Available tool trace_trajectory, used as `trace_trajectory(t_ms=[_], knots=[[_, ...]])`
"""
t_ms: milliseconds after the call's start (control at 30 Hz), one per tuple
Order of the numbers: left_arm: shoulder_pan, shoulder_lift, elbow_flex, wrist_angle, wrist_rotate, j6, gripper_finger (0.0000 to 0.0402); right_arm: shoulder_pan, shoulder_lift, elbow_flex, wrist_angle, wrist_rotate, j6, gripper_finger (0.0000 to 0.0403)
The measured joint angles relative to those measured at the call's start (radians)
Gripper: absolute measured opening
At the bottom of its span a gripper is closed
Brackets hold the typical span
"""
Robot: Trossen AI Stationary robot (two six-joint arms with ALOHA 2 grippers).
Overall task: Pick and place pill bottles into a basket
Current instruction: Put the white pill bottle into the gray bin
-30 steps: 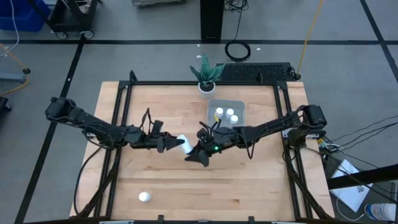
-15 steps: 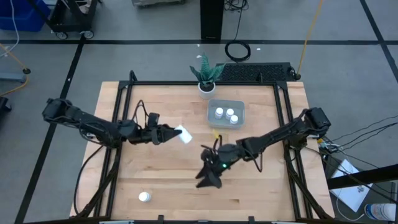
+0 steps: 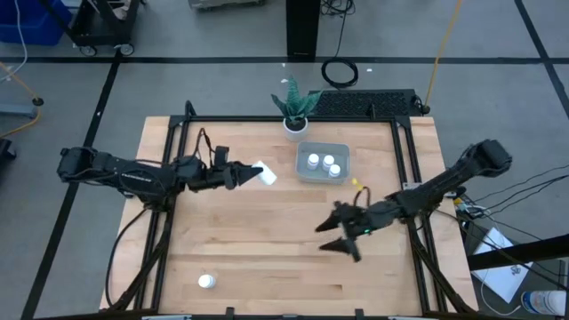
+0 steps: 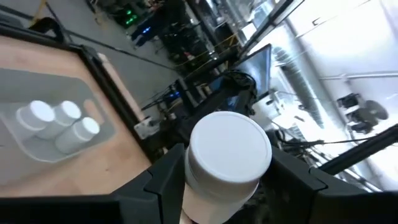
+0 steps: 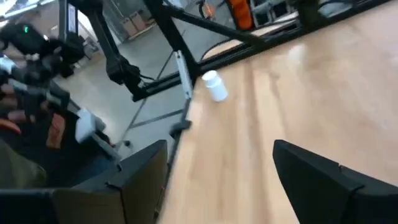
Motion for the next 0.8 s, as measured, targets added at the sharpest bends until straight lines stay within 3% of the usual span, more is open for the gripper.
trace_trajectory(t_ms=[67, 167, 233, 500, 800], knots=[[0.028, 0.001, 0.0, -0.022, 0.022, 0.004, 0.0188, 0.006, -0.084, -0.093, 0.069, 0.048, -0.049, 0.0283], [0.064, 0.0, 0.0, -0.033, 0.054, 0.011, 0.0194, 0.024, -0.223, -0.241, 0.192, 0.219, -0.126, 0.0282], [0.083, 0.001, 0.0, -0.044, 0.07, 0.01, 0.019, 0.025, -0.302, -0.323, 0.234, 0.26, -0.193, 0.0283], [0.125, 0.001, 0.0, -0.052, 0.106, 0.016, 0.0188, 0.011, -0.568, -0.523, 0.237, 0.262, -0.224, 0.0285], [0.171, 0.002, 0.014, -0.084, 0.125, 0.03, 0.0178, 0.006, -0.773, -0.618, 0.215, 0.278, -0.307, 0.0286]])
